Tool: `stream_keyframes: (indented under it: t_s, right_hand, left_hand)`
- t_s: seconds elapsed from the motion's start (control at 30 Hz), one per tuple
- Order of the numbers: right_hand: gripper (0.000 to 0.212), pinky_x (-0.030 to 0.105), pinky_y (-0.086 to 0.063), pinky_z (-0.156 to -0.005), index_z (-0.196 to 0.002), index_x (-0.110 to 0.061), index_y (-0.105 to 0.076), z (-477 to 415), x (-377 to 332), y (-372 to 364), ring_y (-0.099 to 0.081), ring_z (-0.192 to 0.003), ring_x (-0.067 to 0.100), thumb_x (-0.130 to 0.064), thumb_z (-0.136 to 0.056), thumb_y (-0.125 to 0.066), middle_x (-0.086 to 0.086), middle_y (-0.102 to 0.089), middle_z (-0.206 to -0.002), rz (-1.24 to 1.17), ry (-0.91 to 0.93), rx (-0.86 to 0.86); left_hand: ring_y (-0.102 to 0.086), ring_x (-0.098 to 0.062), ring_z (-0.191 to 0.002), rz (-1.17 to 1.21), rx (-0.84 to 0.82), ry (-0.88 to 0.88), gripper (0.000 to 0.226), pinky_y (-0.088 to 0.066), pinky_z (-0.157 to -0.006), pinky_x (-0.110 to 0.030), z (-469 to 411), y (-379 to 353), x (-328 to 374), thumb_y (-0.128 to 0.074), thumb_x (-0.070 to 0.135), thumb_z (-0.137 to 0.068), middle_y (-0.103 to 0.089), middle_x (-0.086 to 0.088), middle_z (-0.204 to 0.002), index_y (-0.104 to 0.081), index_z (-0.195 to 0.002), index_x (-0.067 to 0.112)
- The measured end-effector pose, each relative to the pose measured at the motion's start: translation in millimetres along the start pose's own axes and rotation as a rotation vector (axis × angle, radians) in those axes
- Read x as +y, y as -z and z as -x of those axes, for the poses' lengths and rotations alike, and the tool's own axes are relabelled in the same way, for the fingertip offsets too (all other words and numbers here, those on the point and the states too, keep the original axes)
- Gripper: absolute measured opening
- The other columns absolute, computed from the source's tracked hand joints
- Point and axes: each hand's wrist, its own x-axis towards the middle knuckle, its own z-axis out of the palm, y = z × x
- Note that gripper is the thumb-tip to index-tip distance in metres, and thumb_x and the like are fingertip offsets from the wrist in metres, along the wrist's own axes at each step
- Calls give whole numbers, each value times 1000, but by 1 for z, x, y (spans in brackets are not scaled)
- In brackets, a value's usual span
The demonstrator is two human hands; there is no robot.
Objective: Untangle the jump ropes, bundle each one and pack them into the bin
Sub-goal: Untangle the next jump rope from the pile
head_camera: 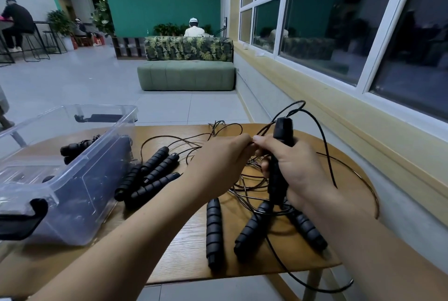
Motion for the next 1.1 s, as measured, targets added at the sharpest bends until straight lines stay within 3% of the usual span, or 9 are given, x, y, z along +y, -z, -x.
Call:
stream_keyframes:
  t_s: [0.13, 0.27, 0.43, 0.6, 0.77, 0.9, 1.1]
  right_hand:
    - [10, 29, -47, -54, -88, -6, -73, 4, -8, 5, -55, -59, 18, -13, -94, -78, 7, -63, -73, -8, 34, -44]
    - [18, 29, -47, -54, -77, -12, -69, 10, -24, 11, -52, -58, 19, -8, -92, -77, 9, -61, -72, -83, 102, -88]
    - [13, 23, -47, -53, -91, -11, -63, 4, -44, 31, -53, -55, 13, -9, -92, -76, 3, -64, -73, -287, 147, -10]
    - [21, 23, -48, -53, -109, -10, -65, -4, -36, 33, -55, -56, 12, -18, -94, -79, 8, -77, -89, -302, 106, 86]
    - [23, 23, -50, -56, -109, -7, -72, -1, -28, 23, -57, -61, 12, -25, -95, -78, 15, -81, -106, -176, 66, -15]
    - [23, 26, -49, -57, -108, 0, -74, 4, -17, 10, -58, -62, 13, -21, -97, -78, 17, -81, -104, -85, 75, -73]
    - [17, 31, -51, -57, -102, -5, -75, 6, -5, -1, -61, -60, 20, -21, -97, -78, 14, -80, -95, -41, 99, -81]
  left_hand:
    - [-50, -19, -68, 72, 9, -12, 37, -46, -63, -46, 2, -4, -4, -41, 45, -110, -55, 5, -74, -54, -91, 16]
    - [-48, -16, -71, 44, -12, 26, 36, -46, -66, -43, 3, -9, -17, -45, 43, -112, -54, 6, -76, -51, -89, 17]
    - [-58, -19, -83, -25, 8, 181, 29, -46, -71, -38, 6, -15, -57, -49, 39, -111, -64, 5, -89, -62, -97, 16]
    - [-60, -20, -79, -8, 101, 270, 29, -49, -69, -40, 3, -11, -71, -47, 44, -110, -65, 8, -83, -65, -101, 23]
    - [-46, -4, -59, 27, 230, 240, 25, -33, -56, -31, -7, 3, -49, -52, 34, -111, -48, 19, -64, -69, -105, 17]
    - [-47, -17, -64, -54, 223, 117, 22, -36, -58, -35, -10, 6, -20, -54, 31, -111, -58, 8, -74, -65, -101, 15]
    - [-55, -28, -70, -101, 149, 2, 11, -46, -59, -42, -7, -1, 2, -53, 18, -104, -66, -2, -85, -63, -102, 12]
